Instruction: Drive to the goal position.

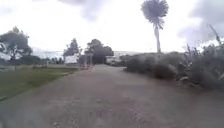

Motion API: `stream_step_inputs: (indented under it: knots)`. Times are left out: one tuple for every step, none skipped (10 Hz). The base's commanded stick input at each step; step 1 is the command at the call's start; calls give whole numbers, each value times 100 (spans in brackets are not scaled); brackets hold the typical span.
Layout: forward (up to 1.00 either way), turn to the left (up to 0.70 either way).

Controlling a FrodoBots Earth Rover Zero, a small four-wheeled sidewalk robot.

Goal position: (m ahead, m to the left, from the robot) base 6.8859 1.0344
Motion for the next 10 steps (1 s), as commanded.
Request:
stream_step_inputs:
  knots:
    - [100, 0]
    - [100, 0]
    - [100, 0]
    - [100, 0]
    - [100, 0]
    - [100, 0]
    - [100, 0]
    - [100, 0]
    - [100, 0]
    - [100, 0]
